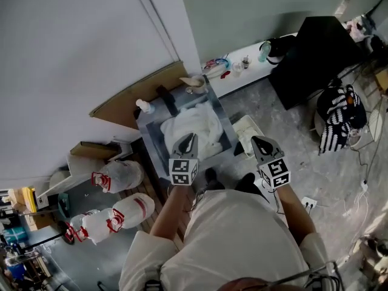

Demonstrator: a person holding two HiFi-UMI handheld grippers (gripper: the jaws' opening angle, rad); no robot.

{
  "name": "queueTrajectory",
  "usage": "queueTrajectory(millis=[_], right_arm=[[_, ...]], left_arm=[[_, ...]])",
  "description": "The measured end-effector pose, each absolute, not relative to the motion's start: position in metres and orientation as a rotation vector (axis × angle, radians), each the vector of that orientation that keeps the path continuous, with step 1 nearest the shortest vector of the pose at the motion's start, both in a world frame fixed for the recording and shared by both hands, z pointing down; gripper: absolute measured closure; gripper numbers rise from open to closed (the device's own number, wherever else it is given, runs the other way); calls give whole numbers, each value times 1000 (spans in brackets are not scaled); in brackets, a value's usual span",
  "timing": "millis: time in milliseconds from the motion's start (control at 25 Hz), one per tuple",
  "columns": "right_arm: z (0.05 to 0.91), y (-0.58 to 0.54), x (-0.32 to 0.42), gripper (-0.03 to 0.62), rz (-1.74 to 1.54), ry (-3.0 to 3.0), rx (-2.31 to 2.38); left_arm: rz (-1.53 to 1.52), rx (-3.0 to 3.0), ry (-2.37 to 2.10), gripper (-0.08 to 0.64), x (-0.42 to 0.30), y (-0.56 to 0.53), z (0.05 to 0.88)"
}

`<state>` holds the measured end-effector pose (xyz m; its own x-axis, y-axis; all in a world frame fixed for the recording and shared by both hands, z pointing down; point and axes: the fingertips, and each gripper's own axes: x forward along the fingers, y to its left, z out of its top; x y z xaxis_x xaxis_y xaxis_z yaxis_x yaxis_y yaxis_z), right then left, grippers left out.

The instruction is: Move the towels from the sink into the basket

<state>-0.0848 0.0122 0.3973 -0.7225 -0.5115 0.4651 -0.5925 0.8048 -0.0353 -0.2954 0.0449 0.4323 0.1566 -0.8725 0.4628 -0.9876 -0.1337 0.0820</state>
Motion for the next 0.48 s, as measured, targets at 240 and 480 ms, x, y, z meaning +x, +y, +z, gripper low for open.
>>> queueTrajectory(millis=[240, 480], right_arm=[[423, 26, -99, 597, 282, -2495, 795], [453, 35, -120, 597, 333, -2457, 763]], left_arm=[[619, 2039, -1665, 512, -327, 59, 499], [838, 2063, -1493, 331, -341, 60, 579]])
